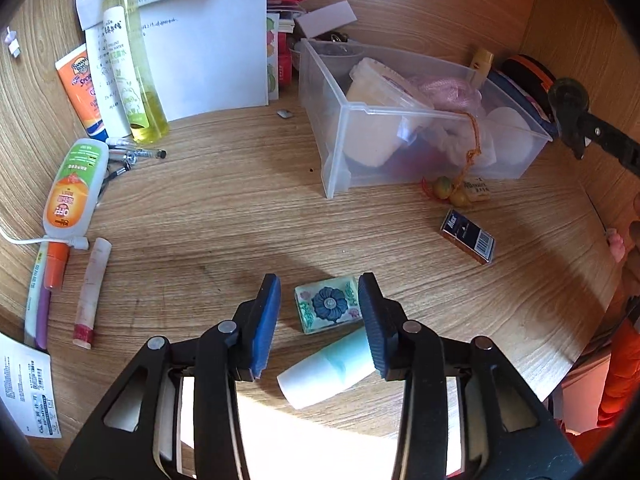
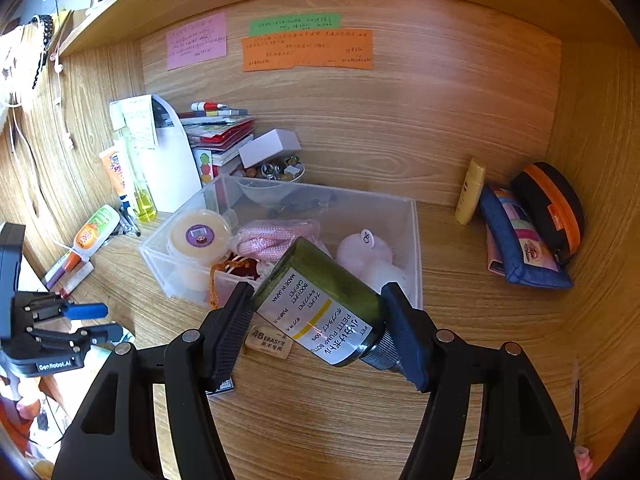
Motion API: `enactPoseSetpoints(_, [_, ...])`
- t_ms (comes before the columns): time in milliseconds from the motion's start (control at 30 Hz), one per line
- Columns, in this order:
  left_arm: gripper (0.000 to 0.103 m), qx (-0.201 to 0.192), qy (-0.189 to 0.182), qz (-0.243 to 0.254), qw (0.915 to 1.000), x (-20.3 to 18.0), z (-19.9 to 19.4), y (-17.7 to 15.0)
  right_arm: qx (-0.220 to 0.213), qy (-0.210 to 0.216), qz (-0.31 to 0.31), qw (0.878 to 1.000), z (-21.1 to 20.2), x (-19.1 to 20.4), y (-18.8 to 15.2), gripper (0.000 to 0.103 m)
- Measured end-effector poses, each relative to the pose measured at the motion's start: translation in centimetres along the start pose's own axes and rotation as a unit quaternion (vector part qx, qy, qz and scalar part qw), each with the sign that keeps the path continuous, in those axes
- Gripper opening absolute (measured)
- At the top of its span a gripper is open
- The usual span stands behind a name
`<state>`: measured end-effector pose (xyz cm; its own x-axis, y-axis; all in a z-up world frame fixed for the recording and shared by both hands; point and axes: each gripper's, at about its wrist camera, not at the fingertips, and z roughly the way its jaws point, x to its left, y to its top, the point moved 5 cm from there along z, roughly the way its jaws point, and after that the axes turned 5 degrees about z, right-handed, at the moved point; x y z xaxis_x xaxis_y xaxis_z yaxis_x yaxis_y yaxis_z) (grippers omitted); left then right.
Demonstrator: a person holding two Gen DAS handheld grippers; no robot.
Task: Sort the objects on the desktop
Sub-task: 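Carry the white box and green spray bottle with both tools over the clear box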
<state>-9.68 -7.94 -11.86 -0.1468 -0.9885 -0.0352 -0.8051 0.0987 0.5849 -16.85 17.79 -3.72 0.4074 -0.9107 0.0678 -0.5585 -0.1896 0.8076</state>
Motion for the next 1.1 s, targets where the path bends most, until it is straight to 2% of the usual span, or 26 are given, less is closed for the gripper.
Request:
enactPoseSetpoints(33, [0.047, 0.000, 0.000, 0.001, 1.0000, -0.1, 0.1, -0.1, -0.003, -0.002, 0.001, 1.000, -0.1, -0.1, 0.2, 0.062])
enactPoseSetpoints(200, [0.047, 0.010, 0.002, 0.004, 0.9999, -0.4, 1.1, -0.5, -0.013, -0.010, 0.000, 1.000, 0.0, -0.6, 1.4, 0.062])
enactPoseSetpoints(233, [0.046, 0.010, 0.006, 0.003, 0.9999, -0.3, 1.3, -0.6, -0.014, -0.011, 0.000, 1.000, 0.1, -0.7, 1.6, 0.062])
enactPoseSetpoints(300, [0.039, 0.006, 0.017, 0.003, 0.9998, -0.2, 1.3, -0.5, -0.014, -0.012, 0.001, 1.000, 0.5, -0.8, 1.9, 0.062])
enactPoseSetpoints(500, [0.038, -0.009, 0.021, -0.017, 0.9996, 1.0, 0.7, 0.6, -0.013, -0.008, 0.006, 1.000, 1.7, -0.9, 2.8, 0.062])
enactPoseSetpoints(800, [0.038, -0.078, 0.025, -0.021, 0.9964, 1.7, -2.6, 5.8, -0.004, 0.001, -0.010, 1.000, 3.9, 0.0, 3.9, 0.062])
enactPoseSetpoints(1100, [0.038, -0.104, 0.017, 0.013, 0.9944, 0.0, -2.4, 11.7, 0.027, 0.017, -0.014, 0.999, 6.7, 0.5, 2.9, 0.062])
